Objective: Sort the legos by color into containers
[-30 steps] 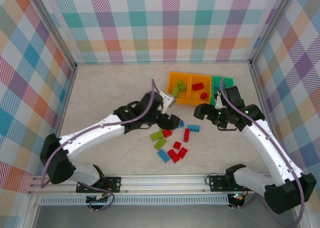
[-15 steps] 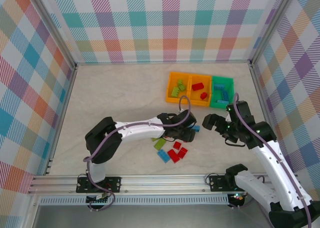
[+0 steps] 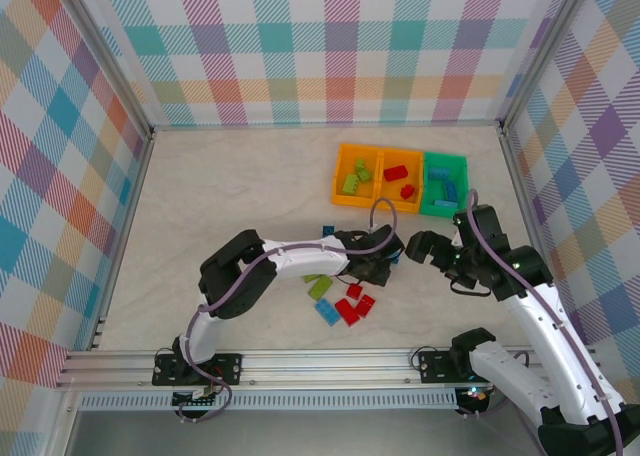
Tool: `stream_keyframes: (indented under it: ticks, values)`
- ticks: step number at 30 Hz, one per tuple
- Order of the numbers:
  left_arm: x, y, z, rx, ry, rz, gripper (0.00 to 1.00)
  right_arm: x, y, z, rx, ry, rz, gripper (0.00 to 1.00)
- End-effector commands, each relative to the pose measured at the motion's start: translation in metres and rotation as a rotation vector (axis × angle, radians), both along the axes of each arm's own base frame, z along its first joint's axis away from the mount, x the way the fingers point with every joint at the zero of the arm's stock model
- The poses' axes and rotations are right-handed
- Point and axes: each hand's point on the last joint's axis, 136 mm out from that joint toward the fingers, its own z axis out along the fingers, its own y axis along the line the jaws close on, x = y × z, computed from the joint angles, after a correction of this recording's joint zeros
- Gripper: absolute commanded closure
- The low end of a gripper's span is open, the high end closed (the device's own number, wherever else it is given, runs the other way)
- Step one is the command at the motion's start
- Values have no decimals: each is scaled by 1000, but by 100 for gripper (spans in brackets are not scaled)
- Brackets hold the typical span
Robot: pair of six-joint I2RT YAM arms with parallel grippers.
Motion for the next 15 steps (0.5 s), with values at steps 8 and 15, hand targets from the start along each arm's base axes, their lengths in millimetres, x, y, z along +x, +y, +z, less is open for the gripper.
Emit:
stream_keyframes:
  ticks: [8, 15]
  values:
    - [48, 1, 150, -167, -327, 19, 87, 1, -4, 25, 48, -106, -47, 0]
    - [148, -40, 160, -214, -468, 147, 88, -4, -2, 26, 85, -103, -62, 0]
